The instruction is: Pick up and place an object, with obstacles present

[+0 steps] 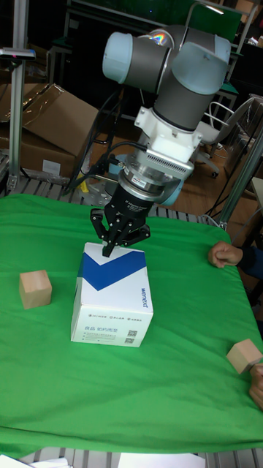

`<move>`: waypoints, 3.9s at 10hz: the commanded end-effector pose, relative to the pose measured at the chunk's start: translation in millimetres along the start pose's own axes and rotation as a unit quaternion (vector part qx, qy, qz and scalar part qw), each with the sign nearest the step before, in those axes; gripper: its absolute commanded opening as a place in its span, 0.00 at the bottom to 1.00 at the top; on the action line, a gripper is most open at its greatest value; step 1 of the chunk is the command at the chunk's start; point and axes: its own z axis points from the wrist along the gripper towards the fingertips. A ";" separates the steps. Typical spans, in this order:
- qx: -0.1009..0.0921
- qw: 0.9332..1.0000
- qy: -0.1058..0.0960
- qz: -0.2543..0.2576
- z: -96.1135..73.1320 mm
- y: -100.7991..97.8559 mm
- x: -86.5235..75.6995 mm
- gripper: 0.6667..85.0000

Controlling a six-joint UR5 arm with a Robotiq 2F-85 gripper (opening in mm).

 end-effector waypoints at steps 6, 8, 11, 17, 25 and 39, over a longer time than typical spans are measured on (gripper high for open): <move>0.002 1.000 -0.008 0.024 -31.7 20.9 -21.4 0.01; -0.009 1.000 -0.006 0.018 -31.2 26.2 -20.1 0.01; -0.031 0.999 -0.014 -0.016 -31.6 37.5 -24.0 0.01; -0.033 0.999 -0.029 -0.006 -32.0 38.8 -31.7 0.01; -0.009 0.995 -0.066 -0.079 64.8 -75.6 -8.0 0.01; -0.055 0.970 -0.004 -0.236 68.1 -54.3 29.2 1.00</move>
